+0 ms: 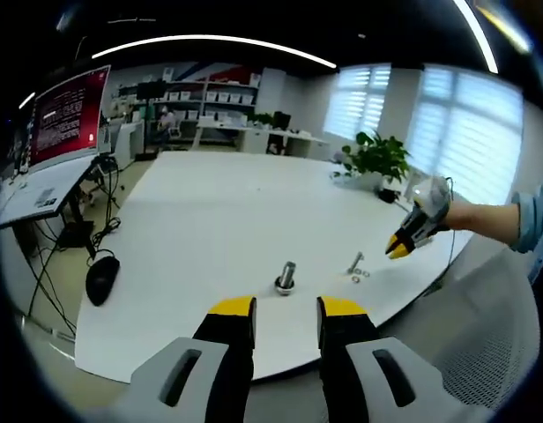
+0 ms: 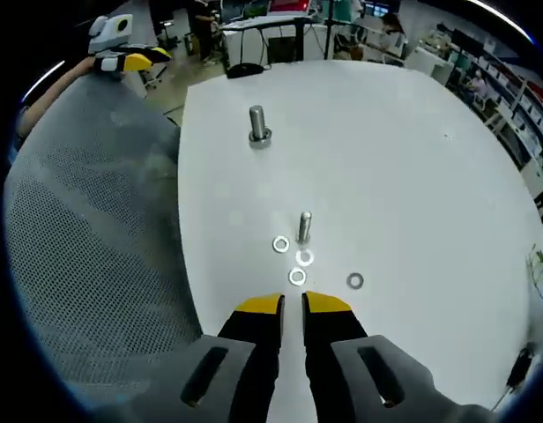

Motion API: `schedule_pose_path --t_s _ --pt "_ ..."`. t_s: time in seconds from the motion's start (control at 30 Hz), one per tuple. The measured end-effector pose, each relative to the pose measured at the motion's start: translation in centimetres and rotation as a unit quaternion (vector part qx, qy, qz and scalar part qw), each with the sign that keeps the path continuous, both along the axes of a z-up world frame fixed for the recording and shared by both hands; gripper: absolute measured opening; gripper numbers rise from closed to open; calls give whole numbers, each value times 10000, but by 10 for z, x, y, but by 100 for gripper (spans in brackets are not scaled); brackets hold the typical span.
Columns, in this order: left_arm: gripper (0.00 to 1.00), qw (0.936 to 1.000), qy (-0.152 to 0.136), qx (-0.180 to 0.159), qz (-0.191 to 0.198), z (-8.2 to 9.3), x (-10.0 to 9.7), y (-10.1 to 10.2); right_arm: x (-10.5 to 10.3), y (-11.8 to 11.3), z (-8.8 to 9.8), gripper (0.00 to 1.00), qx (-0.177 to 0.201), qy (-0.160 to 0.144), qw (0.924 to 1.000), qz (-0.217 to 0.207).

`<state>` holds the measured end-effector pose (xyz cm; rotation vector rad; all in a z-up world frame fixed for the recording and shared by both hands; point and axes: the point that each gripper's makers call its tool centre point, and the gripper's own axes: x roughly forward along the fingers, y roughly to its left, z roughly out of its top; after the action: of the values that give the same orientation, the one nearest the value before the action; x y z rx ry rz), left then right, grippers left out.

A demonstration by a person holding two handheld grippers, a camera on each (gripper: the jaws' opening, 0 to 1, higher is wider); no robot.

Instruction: Place the washer onto the threaded stud by aligning its center hole with the stud, sliding it down to the base, and recovering from edge contact or off-axis alignment until the washer reaches the visible bottom stop.

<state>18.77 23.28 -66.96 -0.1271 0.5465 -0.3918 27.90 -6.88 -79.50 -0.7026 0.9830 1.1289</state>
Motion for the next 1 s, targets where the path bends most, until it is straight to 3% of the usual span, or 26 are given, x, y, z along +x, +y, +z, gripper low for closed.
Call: schedule_pose_path --t_s 0.27,0.6,1.0 --pt "25 9998 60 168 -3 -4 -1 4 6 7 -29 15 -135 132 9998 12" --pt "25 9999 -21 100 118 -2 1 7 18 20 -39 20 -68 37 10000 -34" --pt "24 9997 128 -94 177 -4 0 6 25 28 -45 20 -4 74 9997 -214"
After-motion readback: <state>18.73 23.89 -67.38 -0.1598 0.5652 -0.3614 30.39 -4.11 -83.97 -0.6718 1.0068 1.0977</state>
